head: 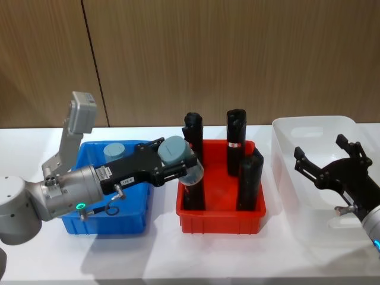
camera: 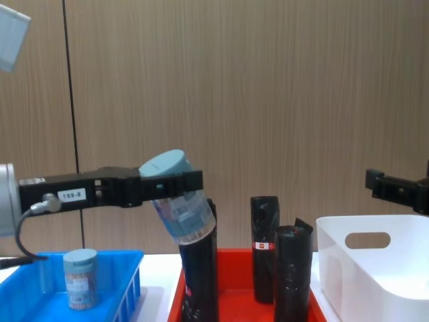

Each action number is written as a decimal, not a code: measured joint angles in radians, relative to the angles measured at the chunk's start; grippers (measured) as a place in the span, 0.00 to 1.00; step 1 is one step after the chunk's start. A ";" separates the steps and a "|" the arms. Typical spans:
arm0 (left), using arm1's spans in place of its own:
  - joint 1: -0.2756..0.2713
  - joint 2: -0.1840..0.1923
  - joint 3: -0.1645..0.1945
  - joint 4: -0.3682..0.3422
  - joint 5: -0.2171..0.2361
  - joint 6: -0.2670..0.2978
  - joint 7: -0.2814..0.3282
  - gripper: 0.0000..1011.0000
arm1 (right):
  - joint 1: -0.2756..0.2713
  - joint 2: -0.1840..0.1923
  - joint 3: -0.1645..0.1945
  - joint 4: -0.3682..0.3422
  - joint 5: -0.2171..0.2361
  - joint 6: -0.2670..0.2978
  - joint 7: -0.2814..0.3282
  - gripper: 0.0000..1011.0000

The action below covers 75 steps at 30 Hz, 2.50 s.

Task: Pick the cotton swabs from the blue box and place them into the white box.

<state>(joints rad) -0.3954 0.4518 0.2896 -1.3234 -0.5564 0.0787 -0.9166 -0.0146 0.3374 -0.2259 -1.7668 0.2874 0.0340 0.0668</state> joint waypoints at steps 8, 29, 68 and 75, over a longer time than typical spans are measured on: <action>-0.026 0.013 -0.015 0.046 -0.007 -0.023 -0.093 0.66 | 0.000 0.000 0.000 0.000 0.000 0.000 0.000 0.99; -0.096 0.025 -0.027 0.200 -0.064 -0.022 -0.338 0.66 | 0.000 0.000 0.000 0.000 0.000 0.000 0.000 0.99; -0.236 -0.095 0.087 0.377 -0.034 -0.067 -0.351 0.66 | 0.000 0.000 0.000 0.000 0.000 0.000 0.000 0.99; -0.242 -0.100 0.092 0.384 -0.030 -0.070 -0.351 0.66 | 0.000 0.000 0.001 0.000 -0.001 0.000 0.006 0.99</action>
<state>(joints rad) -0.6377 0.3522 0.3812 -0.9390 -0.5866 0.0092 -1.2674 -0.0144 0.3372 -0.2251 -1.7668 0.2868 0.0340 0.0732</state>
